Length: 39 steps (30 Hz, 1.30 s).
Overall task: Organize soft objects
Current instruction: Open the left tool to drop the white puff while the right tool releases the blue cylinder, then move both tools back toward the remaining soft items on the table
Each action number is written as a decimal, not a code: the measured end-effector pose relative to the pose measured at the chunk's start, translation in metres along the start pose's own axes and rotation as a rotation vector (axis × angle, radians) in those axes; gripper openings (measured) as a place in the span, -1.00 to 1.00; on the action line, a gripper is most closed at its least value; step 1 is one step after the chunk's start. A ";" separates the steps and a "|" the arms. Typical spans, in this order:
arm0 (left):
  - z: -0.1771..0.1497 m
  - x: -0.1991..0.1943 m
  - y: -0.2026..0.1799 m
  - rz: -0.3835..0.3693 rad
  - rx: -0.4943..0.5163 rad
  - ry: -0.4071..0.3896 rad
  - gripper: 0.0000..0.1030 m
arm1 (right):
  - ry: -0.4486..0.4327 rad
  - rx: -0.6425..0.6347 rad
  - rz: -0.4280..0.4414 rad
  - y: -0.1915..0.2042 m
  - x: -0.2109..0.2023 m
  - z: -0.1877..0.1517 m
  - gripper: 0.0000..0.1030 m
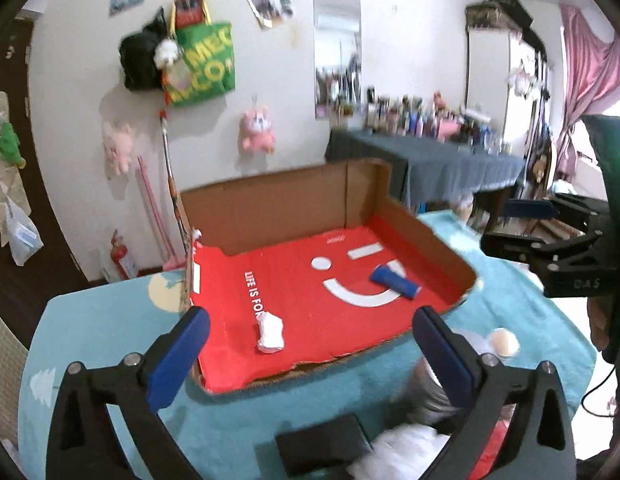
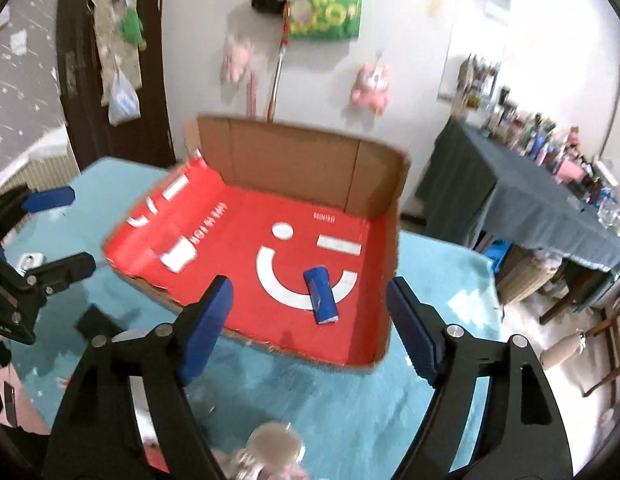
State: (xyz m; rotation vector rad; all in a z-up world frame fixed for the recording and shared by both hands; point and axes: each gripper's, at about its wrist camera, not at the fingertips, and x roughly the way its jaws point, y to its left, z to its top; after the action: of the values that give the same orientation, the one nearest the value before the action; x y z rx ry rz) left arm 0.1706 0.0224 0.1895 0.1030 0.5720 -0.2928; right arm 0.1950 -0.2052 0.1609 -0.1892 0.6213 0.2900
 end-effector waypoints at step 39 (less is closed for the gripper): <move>-0.149 -0.033 -0.042 0.035 -0.132 -0.015 1.00 | -0.108 0.221 0.035 0.042 -0.046 -0.197 0.77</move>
State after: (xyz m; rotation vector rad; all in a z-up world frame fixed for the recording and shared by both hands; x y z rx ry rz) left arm 0.0547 0.0168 0.0817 -0.0161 0.5725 -0.2209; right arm 0.0389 -0.2266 0.0271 0.0494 0.5451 0.2616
